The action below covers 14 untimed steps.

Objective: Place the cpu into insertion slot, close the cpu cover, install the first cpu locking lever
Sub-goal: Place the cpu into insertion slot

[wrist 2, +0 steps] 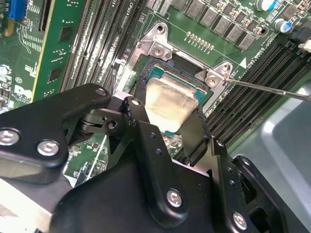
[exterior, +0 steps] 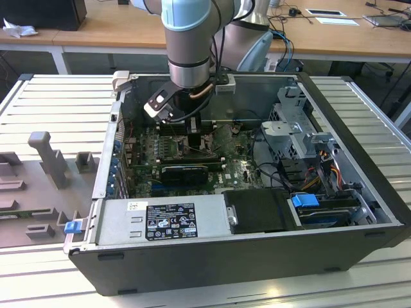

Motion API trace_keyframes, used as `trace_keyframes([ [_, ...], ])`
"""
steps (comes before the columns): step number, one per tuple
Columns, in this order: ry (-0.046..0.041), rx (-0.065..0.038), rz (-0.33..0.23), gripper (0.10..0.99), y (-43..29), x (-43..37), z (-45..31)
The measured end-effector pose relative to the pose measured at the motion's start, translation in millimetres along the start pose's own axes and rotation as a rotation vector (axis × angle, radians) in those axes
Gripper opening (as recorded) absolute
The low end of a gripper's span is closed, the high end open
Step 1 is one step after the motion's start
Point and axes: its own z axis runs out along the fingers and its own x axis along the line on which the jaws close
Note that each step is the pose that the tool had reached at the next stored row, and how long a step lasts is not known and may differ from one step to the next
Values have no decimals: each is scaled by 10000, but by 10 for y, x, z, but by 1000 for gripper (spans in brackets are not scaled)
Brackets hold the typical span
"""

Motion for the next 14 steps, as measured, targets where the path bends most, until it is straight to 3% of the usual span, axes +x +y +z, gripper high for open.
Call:
trace_keyframes([
  [10, 0, 0, -1, 525, -3, 0, 11],
  [12, 0, 0, 0, 600, -3, 0, 11],
  [14, 0, -1, -1, 600, -3, 0, 11],
])
